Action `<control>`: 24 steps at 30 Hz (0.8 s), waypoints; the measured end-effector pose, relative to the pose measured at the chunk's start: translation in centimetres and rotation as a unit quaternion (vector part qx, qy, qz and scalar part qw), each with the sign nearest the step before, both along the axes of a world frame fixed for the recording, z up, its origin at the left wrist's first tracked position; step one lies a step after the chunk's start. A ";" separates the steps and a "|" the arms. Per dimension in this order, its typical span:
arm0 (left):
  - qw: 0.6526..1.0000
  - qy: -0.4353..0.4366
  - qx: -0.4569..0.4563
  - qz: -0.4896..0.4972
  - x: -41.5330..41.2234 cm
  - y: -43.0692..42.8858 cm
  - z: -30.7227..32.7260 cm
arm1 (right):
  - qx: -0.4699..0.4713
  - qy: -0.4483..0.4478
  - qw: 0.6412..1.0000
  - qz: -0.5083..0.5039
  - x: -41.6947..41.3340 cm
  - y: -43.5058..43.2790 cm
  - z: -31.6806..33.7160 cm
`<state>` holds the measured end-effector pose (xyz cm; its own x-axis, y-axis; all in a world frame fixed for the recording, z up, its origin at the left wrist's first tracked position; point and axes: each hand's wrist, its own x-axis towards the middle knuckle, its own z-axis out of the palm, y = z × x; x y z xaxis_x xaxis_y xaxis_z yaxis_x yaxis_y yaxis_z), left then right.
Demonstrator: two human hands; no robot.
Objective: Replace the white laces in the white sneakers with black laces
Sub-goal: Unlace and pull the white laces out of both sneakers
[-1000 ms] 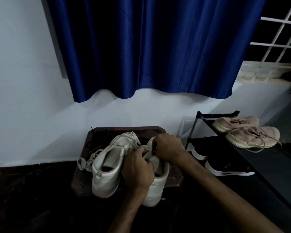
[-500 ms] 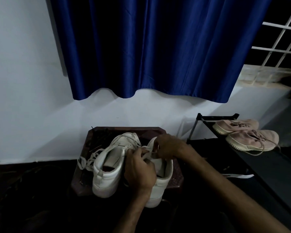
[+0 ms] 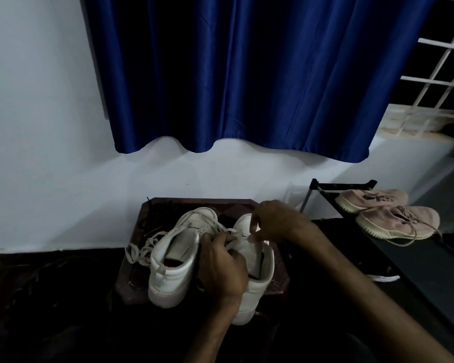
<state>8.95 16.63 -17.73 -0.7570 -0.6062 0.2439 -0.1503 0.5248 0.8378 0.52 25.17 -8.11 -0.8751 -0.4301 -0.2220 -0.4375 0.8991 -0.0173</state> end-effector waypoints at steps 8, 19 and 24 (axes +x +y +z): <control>1.000 0.007 -0.002 0.006 0.0 -0.1 0.1 | 0.031 0.050 0.998 0.017 0.6 0.3 -0.4; 1.000 0.000 0.003 -0.001 0.0 0.0 0.3 | 0.048 0.052 0.996 0.044 0.6 0.4 0.8; 1.000 0.004 -0.001 -0.003 0.2 -0.1 0.2 | -0.009 0.122 0.992 0.023 0.7 -1.8 -2.8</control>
